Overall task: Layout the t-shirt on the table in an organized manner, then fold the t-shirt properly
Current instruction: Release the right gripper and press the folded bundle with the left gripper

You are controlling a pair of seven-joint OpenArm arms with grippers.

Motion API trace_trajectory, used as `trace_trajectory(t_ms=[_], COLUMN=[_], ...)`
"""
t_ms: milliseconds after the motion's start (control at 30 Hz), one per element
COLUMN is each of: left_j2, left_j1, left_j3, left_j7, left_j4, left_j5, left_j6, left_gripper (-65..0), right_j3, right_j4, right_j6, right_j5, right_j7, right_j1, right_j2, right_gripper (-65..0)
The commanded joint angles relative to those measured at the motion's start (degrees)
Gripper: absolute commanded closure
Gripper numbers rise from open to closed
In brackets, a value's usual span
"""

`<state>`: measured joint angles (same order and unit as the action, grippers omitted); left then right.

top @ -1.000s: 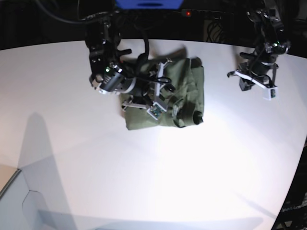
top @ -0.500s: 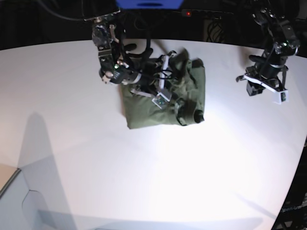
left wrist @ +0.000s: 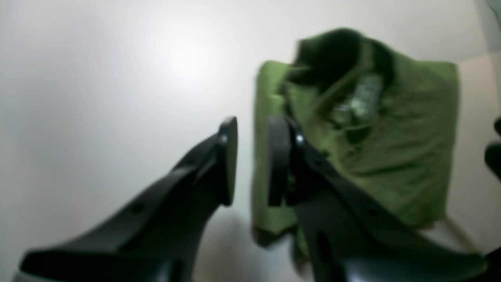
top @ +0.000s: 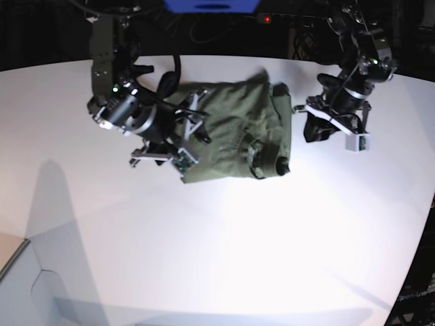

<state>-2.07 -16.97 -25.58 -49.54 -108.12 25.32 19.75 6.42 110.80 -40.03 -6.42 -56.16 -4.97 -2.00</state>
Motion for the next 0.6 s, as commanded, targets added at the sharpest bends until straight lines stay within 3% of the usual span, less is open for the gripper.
trace_trajectory(t_ms=[0, 67, 233, 367, 433, 567], left_j2=[0.3, 0.2, 0.1, 0.3, 0.7, 4.1], left_j1=[0.1, -0.6, 0.1, 2.9, 2.9, 2.3], left_j3=[0.9, 3.0, 4.8, 8.3, 8.7, 8.7], left_j7=[0.8, 0.9, 0.9, 0.9, 0.8, 0.8], left_j4=[-1.1, -1.2, -0.5, 2.9, 3.6, 2.0], left_j5=[0.6, 2.3, 15.3, 14.2, 14.2, 14.5], left_j6=[0.7, 1.2, 1.1, -0.1, -1.2, -2.1], left_gripper=[-13.2, -13.2, -13.2, -14.1, -20.0, -41.7], right_j3=[-1.9, -5.0, -10.4, -12.4, -12.4, -12.4], right_j4=[0.9, 1.0, 1.1, 1.1, 1.1, 1.0], right_j6=[0.0, 0.0, 0.0, 0.0, 0.0, 0.0], right_j5=[-0.7, -0.7, -0.7, -0.7, -0.7, -0.6], right_j7=[0.2, -0.1, 0.0, 0.3, 0.2, 0.4], right_j1=[0.5, 0.4, -1.1, -2.1, -2.3, -2.3], right_j2=[-0.1, -0.1, 0.0, 0.0, 1.3, 2.6], right_gripper=[-22.6, -22.6, -22.5, -22.5, -22.4, -22.3])
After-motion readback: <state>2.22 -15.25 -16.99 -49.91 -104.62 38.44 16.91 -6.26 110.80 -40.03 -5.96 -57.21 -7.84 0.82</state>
